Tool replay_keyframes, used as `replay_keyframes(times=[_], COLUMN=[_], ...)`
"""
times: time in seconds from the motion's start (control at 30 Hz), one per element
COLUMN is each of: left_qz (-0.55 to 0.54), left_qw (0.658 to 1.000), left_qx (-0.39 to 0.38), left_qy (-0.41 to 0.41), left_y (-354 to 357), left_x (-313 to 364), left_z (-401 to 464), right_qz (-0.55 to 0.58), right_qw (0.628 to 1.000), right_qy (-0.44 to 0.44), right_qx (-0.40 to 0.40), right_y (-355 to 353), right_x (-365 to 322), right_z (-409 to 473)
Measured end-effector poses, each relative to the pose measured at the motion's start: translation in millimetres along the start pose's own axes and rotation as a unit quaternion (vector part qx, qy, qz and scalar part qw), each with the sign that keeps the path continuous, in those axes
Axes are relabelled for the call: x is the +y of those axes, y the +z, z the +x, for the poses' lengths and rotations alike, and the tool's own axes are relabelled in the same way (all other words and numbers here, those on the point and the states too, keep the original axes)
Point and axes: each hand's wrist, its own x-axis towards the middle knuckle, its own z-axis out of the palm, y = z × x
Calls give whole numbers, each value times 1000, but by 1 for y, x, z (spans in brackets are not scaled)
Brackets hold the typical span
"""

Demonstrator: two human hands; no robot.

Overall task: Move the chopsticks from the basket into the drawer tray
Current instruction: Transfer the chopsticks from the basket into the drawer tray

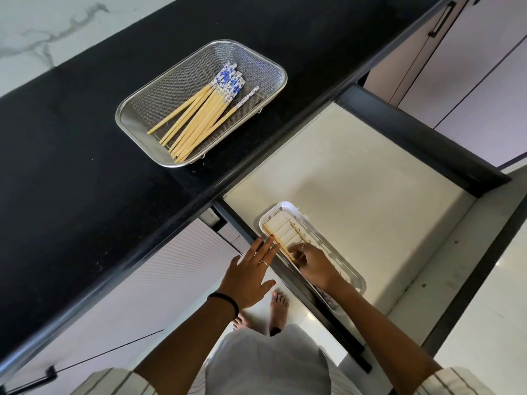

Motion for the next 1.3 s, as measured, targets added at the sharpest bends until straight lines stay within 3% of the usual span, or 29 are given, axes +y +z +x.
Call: replay_keyframes(times=[0.23,0.4,0.7,0.83,1.3], left_qz=[-4,-5,4,5,9], left_qw=[1000,1000,1000,1000,1000], left_qx=[0,-4,-9,-9,-7], left_qy=[-1,-3,-3,-5,-3], left_y=[-2,-4,-5,-5,-5], left_x=[2,3,3,2,3], left_z=[-1,-2,-1,-2,-2], right_qz=[-86,-175,-78,-108,-32], right_qw=[994,983,996,992,999], right_qy=[-7,53,-24,-72,-15], right_qx=[69,-15,22,4,26], right_y=[-7,-4,-8,0,3], right_x=[4,23,20,8,27], right_z=[-9,-19,-12,-6,-17])
